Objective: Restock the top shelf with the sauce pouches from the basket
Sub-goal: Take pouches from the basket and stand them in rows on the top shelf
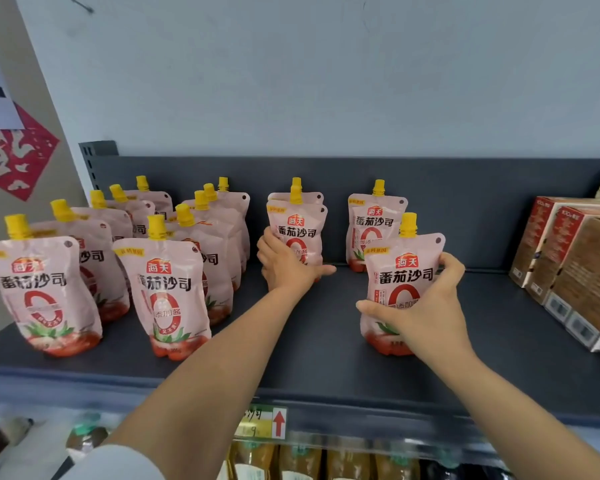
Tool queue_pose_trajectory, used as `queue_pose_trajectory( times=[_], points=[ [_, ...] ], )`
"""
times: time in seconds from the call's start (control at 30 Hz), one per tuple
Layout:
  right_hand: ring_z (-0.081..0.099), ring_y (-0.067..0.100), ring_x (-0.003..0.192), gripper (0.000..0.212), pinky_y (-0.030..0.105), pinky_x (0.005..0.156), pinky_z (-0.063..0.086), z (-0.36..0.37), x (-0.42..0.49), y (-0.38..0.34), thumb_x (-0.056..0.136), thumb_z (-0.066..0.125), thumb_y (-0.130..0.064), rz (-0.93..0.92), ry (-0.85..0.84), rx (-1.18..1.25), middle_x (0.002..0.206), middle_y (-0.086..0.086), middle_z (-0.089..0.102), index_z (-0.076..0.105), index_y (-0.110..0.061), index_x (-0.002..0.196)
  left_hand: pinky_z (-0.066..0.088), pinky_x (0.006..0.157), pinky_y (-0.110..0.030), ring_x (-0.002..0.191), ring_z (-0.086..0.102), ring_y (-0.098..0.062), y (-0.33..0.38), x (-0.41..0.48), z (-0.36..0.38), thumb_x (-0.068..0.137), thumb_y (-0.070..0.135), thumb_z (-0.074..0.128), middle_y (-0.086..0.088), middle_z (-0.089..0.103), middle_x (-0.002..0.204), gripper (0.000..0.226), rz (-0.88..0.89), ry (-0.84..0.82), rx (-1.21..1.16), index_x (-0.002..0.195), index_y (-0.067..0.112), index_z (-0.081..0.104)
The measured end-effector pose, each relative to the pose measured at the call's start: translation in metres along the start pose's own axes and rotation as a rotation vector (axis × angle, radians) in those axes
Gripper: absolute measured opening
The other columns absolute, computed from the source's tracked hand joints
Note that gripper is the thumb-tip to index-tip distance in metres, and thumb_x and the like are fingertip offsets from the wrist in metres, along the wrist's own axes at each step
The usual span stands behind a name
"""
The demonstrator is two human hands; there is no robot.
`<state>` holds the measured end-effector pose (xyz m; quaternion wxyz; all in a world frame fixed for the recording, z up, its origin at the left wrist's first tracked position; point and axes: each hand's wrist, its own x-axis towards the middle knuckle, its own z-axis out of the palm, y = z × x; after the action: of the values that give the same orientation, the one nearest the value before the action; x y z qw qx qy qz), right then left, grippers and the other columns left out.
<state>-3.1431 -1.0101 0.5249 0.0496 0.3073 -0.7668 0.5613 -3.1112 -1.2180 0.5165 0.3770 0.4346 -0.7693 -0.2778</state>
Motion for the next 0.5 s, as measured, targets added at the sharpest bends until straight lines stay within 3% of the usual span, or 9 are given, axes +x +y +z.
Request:
queue_pose_trajectory(
  times=[0.17,0.3,0.37,0.5],
  points=[
    [0.051,0.007,0.098,0.098,0.014,0.075,0.043,0.001,0.001,-0.012,0.054,0.093,-0.024,-0.046,0.051,0.007,0.11,-0.013,0.046,0.025,-0.024,0.126,0.016,0.116,-0.043,0.145,0.007,-0.031,-0.005,-0.015,-0.016,0.061,0.041,0.088,-0.014,0.002,0.157,0.136,-0.047,-0.097,0.097,0.15,0.008,-0.009],
    [0.057,0.015,0.098,0.094,0.037,0.088,0.051,0.026,0.017,-0.03,0.052,0.093,-0.034,0.033,0.041,0.065,0.107,-0.007,0.051,0.024,-0.023,0.116,0.017,0.116,-0.042,0.144,0.011,-0.03,-0.016,-0.028,-0.03,0.073,0.022,0.081,-0.011,0.01,0.156,0.11,0.022,-0.113,-0.069,0.151,0.01,0.002],
    [0.056,0.016,0.098,0.095,0.036,0.088,0.05,0.048,0.023,-0.038,0.052,0.092,-0.036,0.033,0.001,0.042,0.106,-0.007,0.051,0.025,-0.022,0.118,0.021,0.115,-0.039,0.143,0.017,-0.028,-0.026,-0.033,-0.038,0.075,0.009,0.076,-0.01,0.017,0.153,0.101,0.063,-0.174,-0.176,0.15,0.012,0.009],
    [0.056,0.018,0.112,0.105,0.037,0.091,0.05,0.098,0.033,-0.045,0.05,0.093,-0.035,-0.017,-0.028,0.033,0.122,-0.002,0.053,0.024,-0.022,0.128,0.038,0.107,-0.036,0.132,0.036,-0.02,-0.043,-0.038,-0.054,0.071,0.011,0.079,-0.003,0.034,0.141,0.097,0.145,-0.275,-0.261,0.147,0.016,0.018]
  ],
)
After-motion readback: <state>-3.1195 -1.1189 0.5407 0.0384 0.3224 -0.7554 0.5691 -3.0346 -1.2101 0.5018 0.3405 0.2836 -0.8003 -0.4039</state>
